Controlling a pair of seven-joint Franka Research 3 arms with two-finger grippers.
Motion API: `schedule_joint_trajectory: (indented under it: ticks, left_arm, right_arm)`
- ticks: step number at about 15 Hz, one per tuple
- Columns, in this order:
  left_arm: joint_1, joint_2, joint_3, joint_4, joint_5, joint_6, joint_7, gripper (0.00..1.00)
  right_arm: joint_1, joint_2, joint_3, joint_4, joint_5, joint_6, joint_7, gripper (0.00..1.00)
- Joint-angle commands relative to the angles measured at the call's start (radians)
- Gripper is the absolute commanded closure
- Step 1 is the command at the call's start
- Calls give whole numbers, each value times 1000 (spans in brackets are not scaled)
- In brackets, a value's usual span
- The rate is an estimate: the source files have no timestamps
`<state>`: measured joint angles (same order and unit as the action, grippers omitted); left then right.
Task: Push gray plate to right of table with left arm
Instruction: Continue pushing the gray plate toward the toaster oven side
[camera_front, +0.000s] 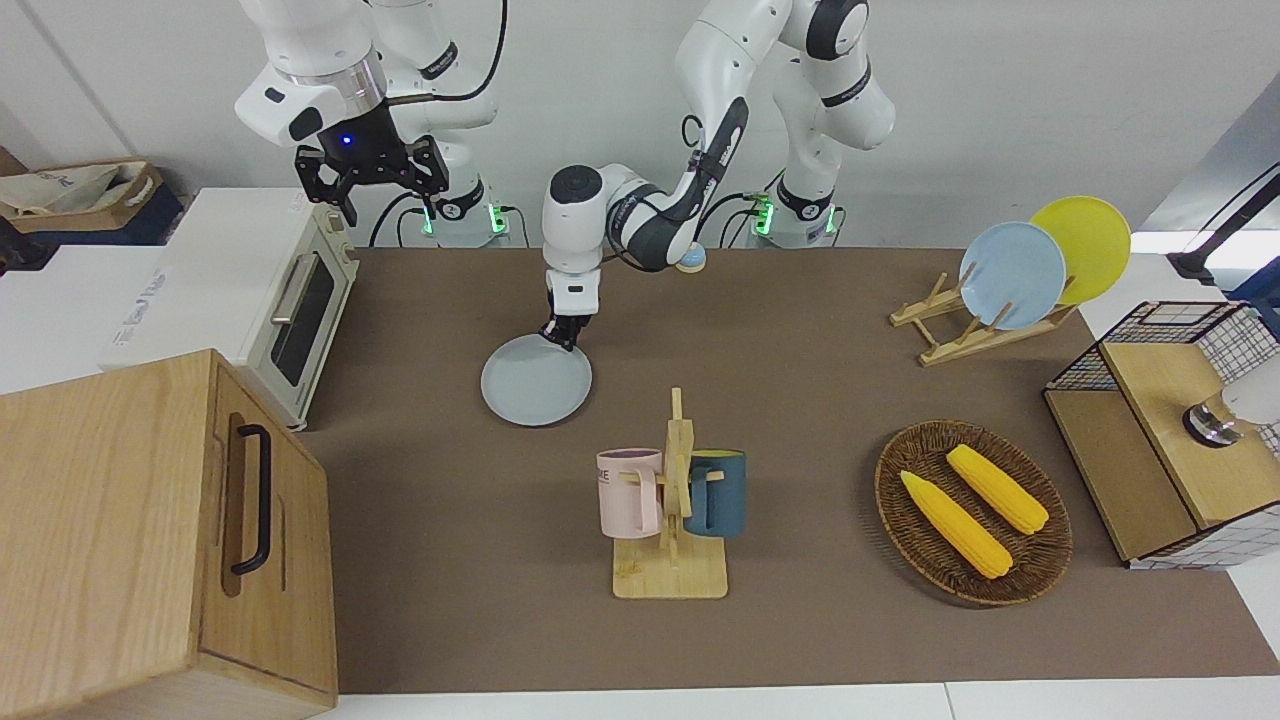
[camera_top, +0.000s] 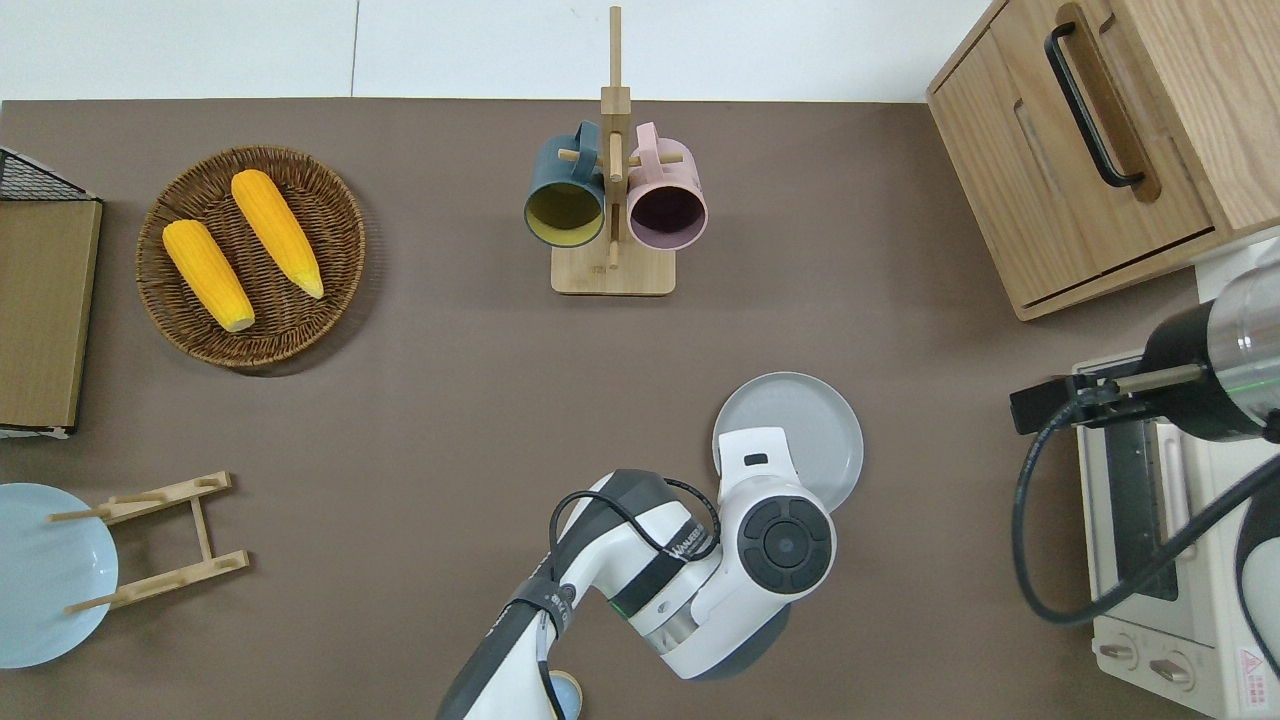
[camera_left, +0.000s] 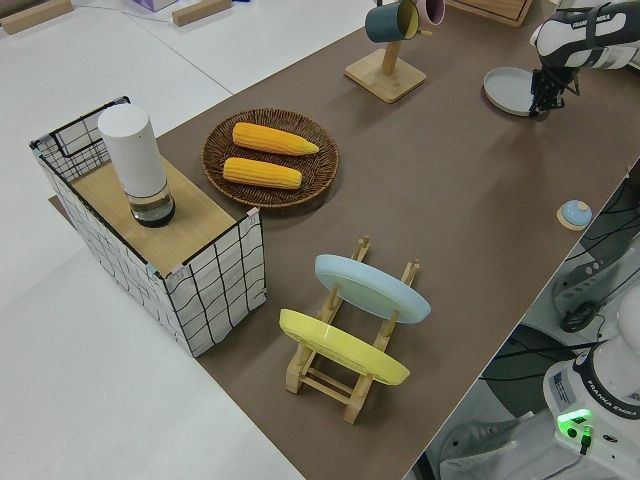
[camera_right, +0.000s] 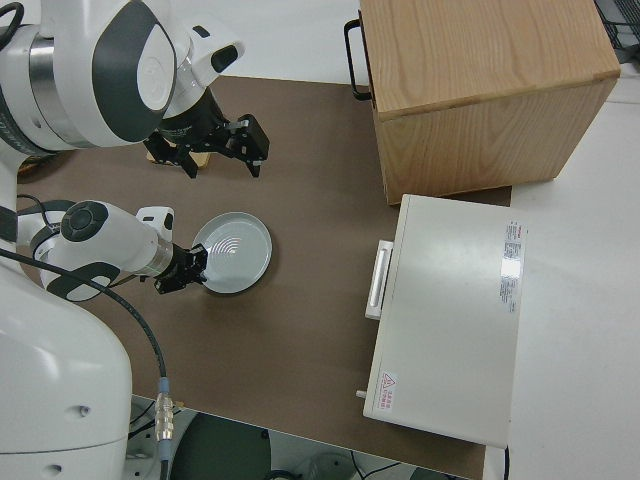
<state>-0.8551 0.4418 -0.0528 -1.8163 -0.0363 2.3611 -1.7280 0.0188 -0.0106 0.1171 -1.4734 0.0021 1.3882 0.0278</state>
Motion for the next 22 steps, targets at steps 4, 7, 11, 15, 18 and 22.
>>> schedule_joint_trajectory:
  ticks: [4, 7, 11, 15, 18, 22]
  left_arm:
    - [-27, 84, 5, 87, 21, -28, -33, 1000]
    - [-27, 84, 5, 87, 22, -28, -33, 1000]
    - [-27, 83, 7, 87, 38, -42, -21, 294]
    - [-25, 80, 7, 89, 45, -62, -13, 5]
    - [-25, 75, 8, 91, 45, -75, -13, 5]
    - [-9, 58, 14, 112, 39, -164, 97, 2]
  right_arm:
    - [-20, -6, 13, 4, 10, -12, 0, 17]
    - [-20, -6, 13, 4, 10, -12, 0, 17]
    - [-20, -6, 15, 4, 10, -12, 0, 17]
    - [-20, -6, 13, 4, 10, -12, 1, 17]
    - [-20, -6, 13, 4, 10, -12, 1, 17]
    - [-20, -6, 15, 4, 10, -12, 0, 17]
